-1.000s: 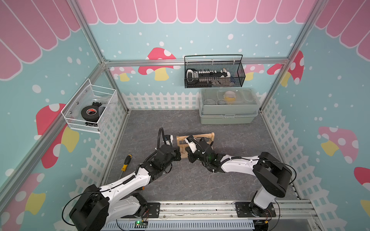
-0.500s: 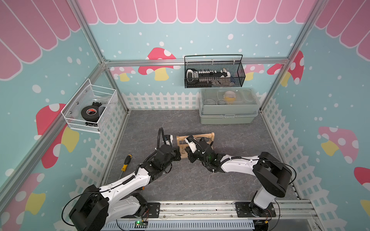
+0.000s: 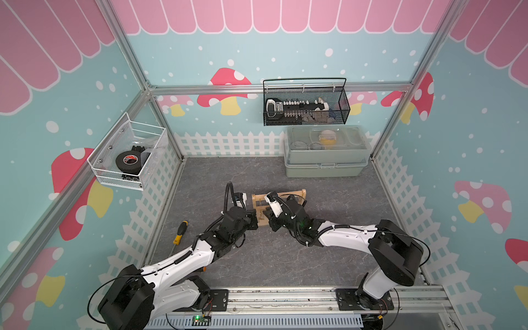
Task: Hang the necklace on the jewelry display stand
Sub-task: Adjust the necklace on the stand.
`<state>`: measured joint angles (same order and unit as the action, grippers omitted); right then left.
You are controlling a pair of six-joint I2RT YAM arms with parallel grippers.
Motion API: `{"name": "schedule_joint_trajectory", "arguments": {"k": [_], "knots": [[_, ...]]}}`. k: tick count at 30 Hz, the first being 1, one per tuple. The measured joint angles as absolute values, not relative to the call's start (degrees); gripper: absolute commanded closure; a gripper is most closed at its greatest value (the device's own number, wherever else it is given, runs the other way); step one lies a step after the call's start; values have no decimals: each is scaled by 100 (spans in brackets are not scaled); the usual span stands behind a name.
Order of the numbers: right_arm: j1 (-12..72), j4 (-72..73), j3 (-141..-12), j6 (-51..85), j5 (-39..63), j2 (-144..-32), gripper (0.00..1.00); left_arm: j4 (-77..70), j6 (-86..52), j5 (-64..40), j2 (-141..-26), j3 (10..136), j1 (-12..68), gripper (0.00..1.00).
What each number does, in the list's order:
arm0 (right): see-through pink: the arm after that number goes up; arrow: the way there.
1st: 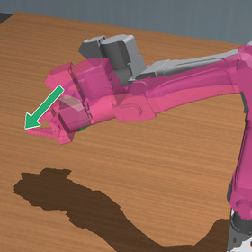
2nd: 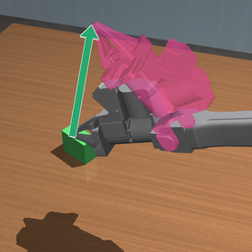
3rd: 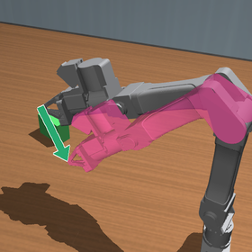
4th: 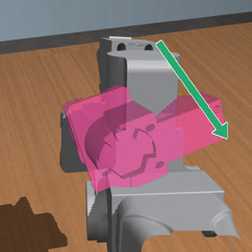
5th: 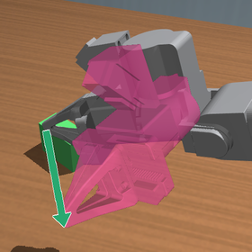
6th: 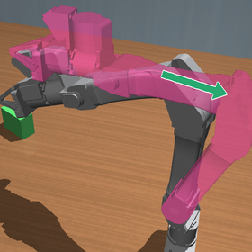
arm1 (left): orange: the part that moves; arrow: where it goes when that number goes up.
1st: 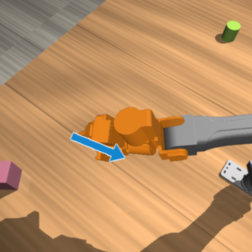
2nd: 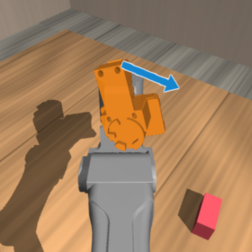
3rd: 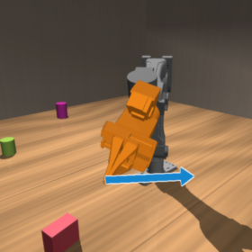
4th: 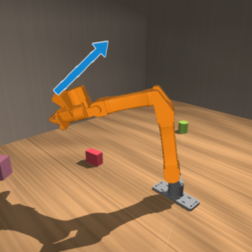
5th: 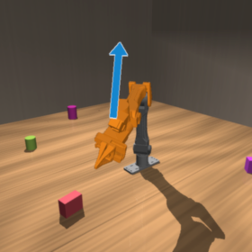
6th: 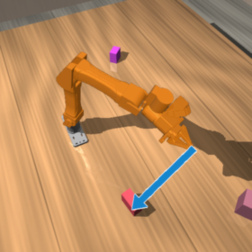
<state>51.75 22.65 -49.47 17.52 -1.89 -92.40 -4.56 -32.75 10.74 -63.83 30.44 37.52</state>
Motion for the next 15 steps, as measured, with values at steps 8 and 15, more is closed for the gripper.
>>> {"name": "schedule_joint_trajectory", "arguments": {"k": [8, 15], "knots": [[5175, 1990, -4753, 1680, -78, -8744, 68, -211, -3326, 1116, -6139, 3044, 3752, 78], [5175, 1476, -4460, 1575, -148, -8082, 43, 132, -3411, 1323, -5861, 3046, 3723, 9]]}}
